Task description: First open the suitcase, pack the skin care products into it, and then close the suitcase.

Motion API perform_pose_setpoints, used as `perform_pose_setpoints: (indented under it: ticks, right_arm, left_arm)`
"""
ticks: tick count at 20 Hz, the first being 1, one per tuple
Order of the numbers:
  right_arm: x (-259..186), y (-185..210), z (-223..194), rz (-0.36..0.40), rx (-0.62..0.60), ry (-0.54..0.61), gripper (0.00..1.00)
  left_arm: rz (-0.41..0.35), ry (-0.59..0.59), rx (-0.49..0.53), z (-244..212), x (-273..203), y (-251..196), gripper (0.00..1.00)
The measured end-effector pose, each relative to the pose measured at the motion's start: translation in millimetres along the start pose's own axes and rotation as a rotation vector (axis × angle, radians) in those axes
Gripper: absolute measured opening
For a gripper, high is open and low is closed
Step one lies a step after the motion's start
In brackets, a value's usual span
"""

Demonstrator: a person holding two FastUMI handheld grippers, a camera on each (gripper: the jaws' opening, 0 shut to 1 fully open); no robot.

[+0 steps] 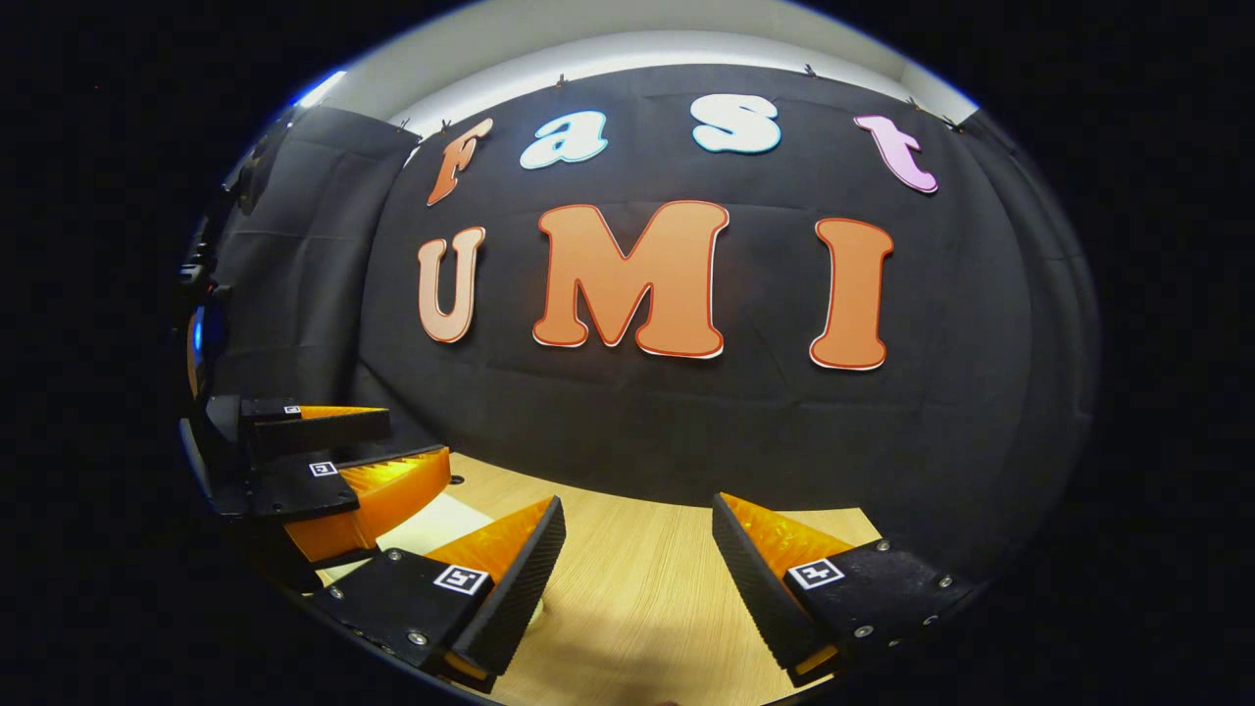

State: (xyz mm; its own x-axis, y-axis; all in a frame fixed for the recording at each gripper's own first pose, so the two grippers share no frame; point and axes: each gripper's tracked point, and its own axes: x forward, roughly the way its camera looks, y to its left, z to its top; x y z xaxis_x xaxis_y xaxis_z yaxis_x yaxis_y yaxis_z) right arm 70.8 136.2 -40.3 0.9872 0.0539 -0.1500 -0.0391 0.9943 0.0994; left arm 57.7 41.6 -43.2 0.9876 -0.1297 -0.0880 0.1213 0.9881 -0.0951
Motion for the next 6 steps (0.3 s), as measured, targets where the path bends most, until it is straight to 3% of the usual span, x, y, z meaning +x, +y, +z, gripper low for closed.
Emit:
perform_pose_setpoints:
  ticks: [6]
  right_arm:
    - [-3.2,2.4,1.5,-0.007,-0.01,0.001,0.95]
  left_arm:
    - [-0.015,0.006,-0.006,-1.6,-0.8,1.5,0.98]
